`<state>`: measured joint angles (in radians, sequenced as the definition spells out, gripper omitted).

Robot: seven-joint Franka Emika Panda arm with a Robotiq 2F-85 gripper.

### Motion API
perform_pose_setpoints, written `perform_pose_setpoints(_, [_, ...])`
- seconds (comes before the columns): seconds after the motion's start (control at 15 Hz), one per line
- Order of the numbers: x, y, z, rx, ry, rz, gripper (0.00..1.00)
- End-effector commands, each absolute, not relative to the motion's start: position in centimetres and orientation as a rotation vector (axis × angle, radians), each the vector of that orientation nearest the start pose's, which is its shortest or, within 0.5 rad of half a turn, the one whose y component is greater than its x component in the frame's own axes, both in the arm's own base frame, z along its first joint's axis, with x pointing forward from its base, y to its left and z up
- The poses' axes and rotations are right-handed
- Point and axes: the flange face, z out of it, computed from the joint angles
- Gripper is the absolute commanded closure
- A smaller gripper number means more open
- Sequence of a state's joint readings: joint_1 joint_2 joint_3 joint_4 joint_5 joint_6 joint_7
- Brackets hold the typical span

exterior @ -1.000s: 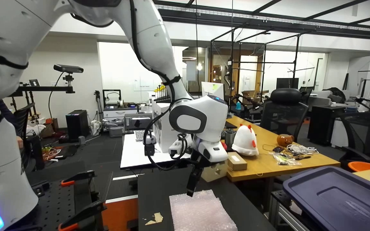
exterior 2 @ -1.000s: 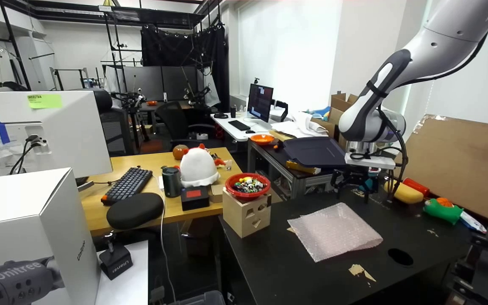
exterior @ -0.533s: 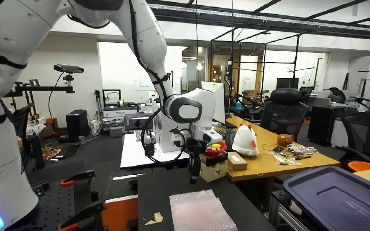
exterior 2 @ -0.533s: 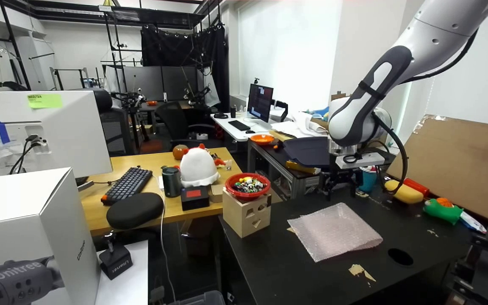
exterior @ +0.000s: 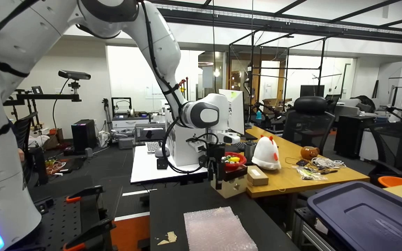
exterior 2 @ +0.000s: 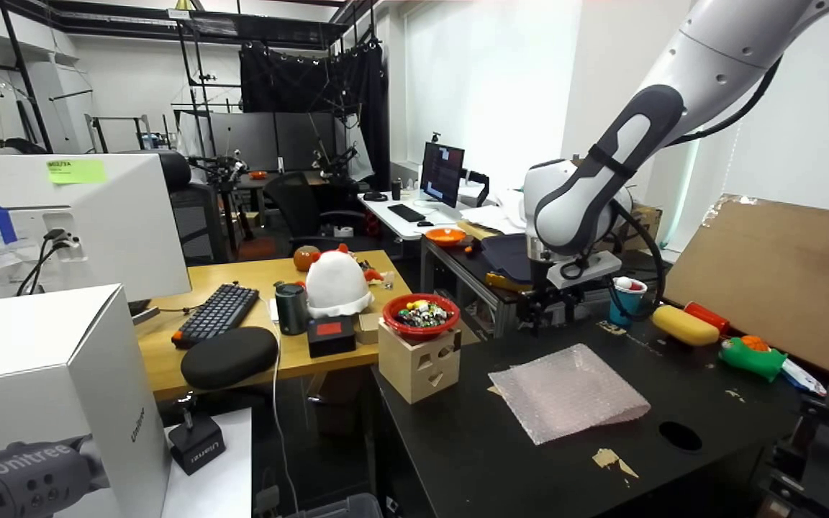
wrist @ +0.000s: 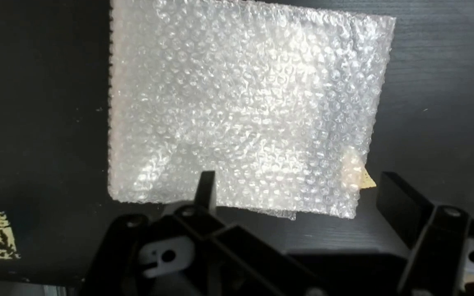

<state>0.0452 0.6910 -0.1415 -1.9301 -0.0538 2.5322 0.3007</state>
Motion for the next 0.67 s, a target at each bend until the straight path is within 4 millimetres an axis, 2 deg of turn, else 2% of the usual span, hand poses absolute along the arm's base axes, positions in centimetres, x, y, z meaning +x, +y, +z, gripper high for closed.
perform_pose_setpoints(0.0, [62.2, -7.3, 9.5, -3.204, 0.594, 0.091, 0.0])
perform_pose_setpoints(0.2, [62.6, -8.9, 6.8, -3.188, 0.679, 0.124, 0.0])
perform_pose_setpoints(0.6, [60.5, -13.8, 4.3, -3.144, 0.876, 0.169, 0.0])
